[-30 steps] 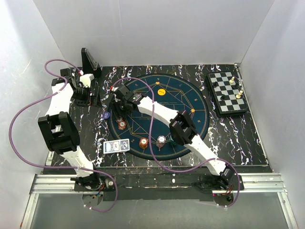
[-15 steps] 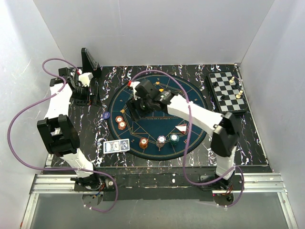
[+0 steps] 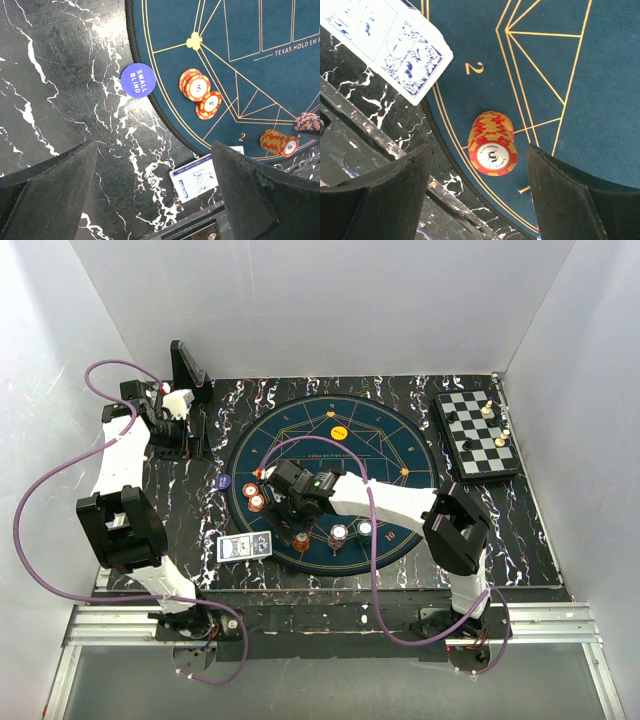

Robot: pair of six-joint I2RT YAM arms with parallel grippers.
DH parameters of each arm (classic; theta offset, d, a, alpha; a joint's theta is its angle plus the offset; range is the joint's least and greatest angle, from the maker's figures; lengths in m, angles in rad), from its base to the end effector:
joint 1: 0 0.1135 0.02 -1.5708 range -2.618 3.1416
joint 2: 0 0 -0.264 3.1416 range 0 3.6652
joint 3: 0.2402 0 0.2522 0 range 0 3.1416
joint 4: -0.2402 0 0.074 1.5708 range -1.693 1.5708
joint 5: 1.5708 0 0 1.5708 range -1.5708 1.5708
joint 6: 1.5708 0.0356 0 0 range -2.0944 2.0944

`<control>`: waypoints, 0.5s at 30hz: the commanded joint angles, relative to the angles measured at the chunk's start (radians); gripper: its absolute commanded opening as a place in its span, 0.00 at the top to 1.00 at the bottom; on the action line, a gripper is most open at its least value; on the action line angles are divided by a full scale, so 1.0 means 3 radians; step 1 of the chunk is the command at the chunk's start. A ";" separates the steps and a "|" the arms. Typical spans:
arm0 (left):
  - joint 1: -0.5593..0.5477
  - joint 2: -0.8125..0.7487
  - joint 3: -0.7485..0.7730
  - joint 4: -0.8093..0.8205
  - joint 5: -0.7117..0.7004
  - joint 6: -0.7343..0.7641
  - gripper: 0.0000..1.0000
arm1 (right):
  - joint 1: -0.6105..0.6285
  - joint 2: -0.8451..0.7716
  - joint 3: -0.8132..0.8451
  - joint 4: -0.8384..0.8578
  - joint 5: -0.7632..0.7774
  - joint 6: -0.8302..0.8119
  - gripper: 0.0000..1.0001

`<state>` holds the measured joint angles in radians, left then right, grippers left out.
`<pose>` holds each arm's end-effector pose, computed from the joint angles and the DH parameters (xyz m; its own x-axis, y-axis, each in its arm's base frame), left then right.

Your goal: Distribute texas hold em gaming equipment

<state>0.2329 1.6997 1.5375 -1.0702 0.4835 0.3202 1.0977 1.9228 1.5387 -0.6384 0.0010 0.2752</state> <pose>0.3350 0.0625 0.2954 -0.8882 0.0757 -0.4531 0.2375 0.9200 -0.3117 0.1904 0.3718 0.2316 -0.6161 -0.6071 -0.5019 -0.7508 0.6454 0.1408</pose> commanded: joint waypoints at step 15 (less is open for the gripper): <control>0.0016 -0.0205 -0.0027 0.0003 0.0106 0.0001 0.02 | 0.0053 -0.0003 -0.0266 0.0256 0.0293 0.0121 0.27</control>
<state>0.2329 1.6997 1.5311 -1.0698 0.4923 0.3187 1.1069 1.9236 1.4662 -0.6003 0.0799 0.2932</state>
